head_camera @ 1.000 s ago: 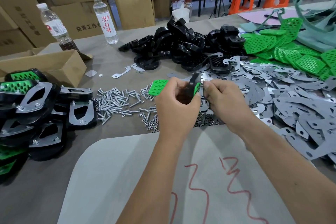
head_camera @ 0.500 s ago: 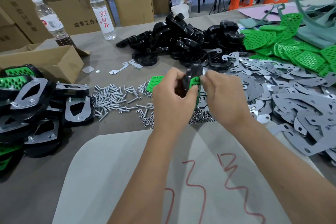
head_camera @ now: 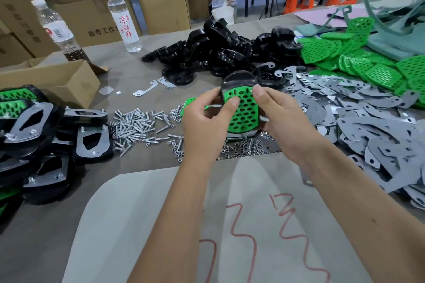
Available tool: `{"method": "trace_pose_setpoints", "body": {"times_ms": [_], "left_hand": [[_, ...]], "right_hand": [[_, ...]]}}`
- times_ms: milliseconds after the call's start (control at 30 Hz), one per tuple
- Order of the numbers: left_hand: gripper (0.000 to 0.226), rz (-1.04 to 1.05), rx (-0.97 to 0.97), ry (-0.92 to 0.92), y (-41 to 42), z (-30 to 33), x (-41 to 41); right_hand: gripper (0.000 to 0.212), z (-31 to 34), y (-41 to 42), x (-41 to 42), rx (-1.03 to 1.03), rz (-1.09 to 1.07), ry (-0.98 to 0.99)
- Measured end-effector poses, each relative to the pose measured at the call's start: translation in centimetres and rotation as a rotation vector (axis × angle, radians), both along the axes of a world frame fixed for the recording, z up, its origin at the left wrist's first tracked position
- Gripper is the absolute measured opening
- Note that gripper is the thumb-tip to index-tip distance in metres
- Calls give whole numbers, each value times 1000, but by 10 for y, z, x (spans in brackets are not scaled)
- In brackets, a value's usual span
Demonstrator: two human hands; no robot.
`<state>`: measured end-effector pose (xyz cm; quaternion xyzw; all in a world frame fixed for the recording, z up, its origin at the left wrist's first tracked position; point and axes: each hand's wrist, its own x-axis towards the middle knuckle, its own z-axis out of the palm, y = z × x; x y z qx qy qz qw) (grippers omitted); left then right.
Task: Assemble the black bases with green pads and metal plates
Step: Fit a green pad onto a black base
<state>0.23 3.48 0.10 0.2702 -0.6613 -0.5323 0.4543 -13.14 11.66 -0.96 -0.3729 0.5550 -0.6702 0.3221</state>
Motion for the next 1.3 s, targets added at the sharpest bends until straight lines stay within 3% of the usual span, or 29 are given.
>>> {"method": "trace_pose_setpoints", "body": {"times_ms": [133, 200, 267, 333, 433, 700, 900, 1067, 1167, 1300], "left_hand": [[37, 69, 24, -21, 0, 0, 0], [45, 252, -85, -144, -4, -4, 3], [37, 341, -204, -302, -13, -9, 11], [16, 137, -282, -524, -19, -11, 17], [15, -70, -437, -821, -14, -14, 15], [13, -53, -515, -931, -15, -8, 13], [18, -5, -624, -1027, -17, -13, 18], [20, 1, -599, -1001, -15, -13, 15], [18, 42, -343, -650, -19, -9, 19], [15, 48, -227, -247, -13, -1, 18]], "right_hand": [[46, 0, -3, 6, 77, -94, -60], [44, 1, -3, 5, 57, -189, -178], [40, 5, 0, 0, -28, -259, -318], [37, 9, 2, -4, -105, -267, -397], [45, 10, 4, -4, -99, -290, -414], [33, 3, 1, -4, 34, -401, -248], [43, -2, -1, -2, 75, -359, -158], [44, -3, -2, 0, 109, -391, -21], [46, -3, -1, -1, 100, -456, 136], [40, -4, -1, 3, 86, -481, 297]]}}
